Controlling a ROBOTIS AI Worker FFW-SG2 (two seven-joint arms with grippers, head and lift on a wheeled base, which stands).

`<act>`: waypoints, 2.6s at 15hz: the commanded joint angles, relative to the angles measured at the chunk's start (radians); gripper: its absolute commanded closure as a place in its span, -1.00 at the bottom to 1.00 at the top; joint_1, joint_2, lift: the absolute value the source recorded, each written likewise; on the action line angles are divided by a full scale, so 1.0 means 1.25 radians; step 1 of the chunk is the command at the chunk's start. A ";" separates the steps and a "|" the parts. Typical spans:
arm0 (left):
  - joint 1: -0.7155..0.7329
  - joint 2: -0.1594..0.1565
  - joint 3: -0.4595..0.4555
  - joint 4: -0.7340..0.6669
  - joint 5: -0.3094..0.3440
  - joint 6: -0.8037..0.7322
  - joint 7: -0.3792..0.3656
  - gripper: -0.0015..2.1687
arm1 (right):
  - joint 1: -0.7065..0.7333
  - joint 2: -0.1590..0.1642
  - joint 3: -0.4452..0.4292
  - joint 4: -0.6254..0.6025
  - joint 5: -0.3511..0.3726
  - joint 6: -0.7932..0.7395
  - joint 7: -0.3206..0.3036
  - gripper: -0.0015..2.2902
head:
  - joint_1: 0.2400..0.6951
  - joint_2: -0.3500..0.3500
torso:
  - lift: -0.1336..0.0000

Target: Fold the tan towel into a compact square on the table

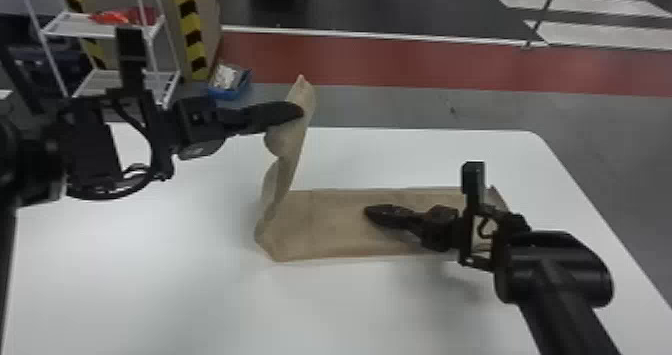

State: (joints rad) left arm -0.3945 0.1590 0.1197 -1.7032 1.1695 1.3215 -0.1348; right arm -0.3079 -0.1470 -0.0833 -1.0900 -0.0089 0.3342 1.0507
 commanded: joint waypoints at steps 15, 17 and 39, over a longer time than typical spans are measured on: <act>0.109 -0.129 -0.258 0.018 -0.216 -0.341 0.099 0.82 | 0.212 -0.128 -0.364 -0.226 -0.271 0.022 0.032 -0.93 | 0.88 -1.00 | -0.84; 0.116 -0.129 -0.315 0.037 -0.230 -0.400 0.123 0.82 | 0.223 -0.138 -0.369 -0.210 -0.274 -0.010 0.033 -0.93 | 0.94 -1.00 | -0.84; 0.140 -0.046 -0.373 0.119 -0.337 -0.567 -0.023 -0.97 | 0.246 -0.075 -0.221 -0.463 -0.235 0.319 -0.264 -0.64 | 1.00 -1.00 | -0.84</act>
State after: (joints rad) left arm -0.2325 0.0414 -0.3720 -1.5122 0.7712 0.6156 -0.1581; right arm -0.0021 -0.2420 -0.4171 -1.6004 -0.3266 0.6271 0.7678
